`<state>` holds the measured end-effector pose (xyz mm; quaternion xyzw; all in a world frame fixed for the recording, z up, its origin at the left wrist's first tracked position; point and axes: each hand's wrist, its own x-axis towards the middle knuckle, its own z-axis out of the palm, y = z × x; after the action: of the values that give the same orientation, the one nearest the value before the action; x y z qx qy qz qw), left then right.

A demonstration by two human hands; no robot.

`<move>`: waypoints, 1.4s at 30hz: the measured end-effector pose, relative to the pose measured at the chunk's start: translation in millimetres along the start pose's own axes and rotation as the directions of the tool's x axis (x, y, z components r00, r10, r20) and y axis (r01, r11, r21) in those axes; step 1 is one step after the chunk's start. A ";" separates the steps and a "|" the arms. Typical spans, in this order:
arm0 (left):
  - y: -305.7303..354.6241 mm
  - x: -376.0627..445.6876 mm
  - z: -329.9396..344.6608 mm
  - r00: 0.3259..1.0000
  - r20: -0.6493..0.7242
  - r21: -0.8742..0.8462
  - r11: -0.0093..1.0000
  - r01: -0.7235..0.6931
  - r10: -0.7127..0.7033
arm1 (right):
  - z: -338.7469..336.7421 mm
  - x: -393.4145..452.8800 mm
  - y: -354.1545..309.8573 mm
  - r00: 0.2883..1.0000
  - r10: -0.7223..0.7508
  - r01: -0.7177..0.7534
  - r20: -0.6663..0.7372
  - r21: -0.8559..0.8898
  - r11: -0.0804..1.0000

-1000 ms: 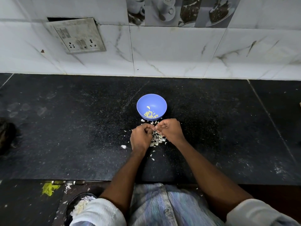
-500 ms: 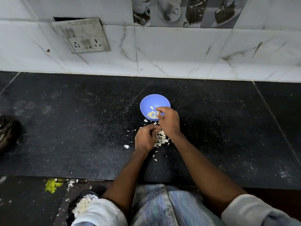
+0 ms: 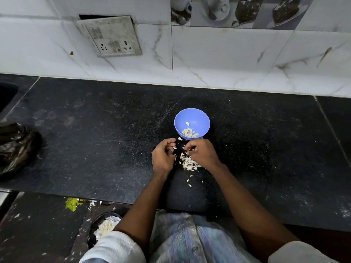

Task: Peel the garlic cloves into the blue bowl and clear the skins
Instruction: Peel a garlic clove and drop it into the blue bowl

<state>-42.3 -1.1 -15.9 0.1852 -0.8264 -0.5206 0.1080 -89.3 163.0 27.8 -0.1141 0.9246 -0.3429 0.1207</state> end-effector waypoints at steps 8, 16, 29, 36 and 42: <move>-8.4 10.3 -18.0 0.998 -0.054 0.076 0.996 0.049 -0.045 | 19.3 1.4 -5.6 0.997 0.070 -0.074 -0.041 -0.102 0.992; -16.7 17.6 -28.0 0.976 0.200 0.278 0.960 0.030 -0.089 | 33.0 10.6 -13.7 0.997 0.019 -0.005 0.069 -0.196 0.981; -14.8 22.9 -13.6 0.972 0.219 0.337 0.929 -0.154 0.082 | 23.5 8.4 1.8 0.994 0.107 -0.102 -0.039 0.099 0.990; -6.1 15.5 1.1 0.946 0.253 0.559 0.768 -0.313 0.202 | 19.8 7.5 9.0 0.990 0.118 -0.110 -0.082 0.093 0.990; -9.9 11.0 5.4 0.948 0.253 0.682 0.660 -0.315 0.192 | 16.6 3.3 12.9 0.983 0.180 -0.175 -0.040 0.091 0.980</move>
<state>-52.4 -5.1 -27.4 0.0532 -0.9864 -0.1517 0.0331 -89.0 161.5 6.6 -0.0175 0.9180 -0.3732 0.1332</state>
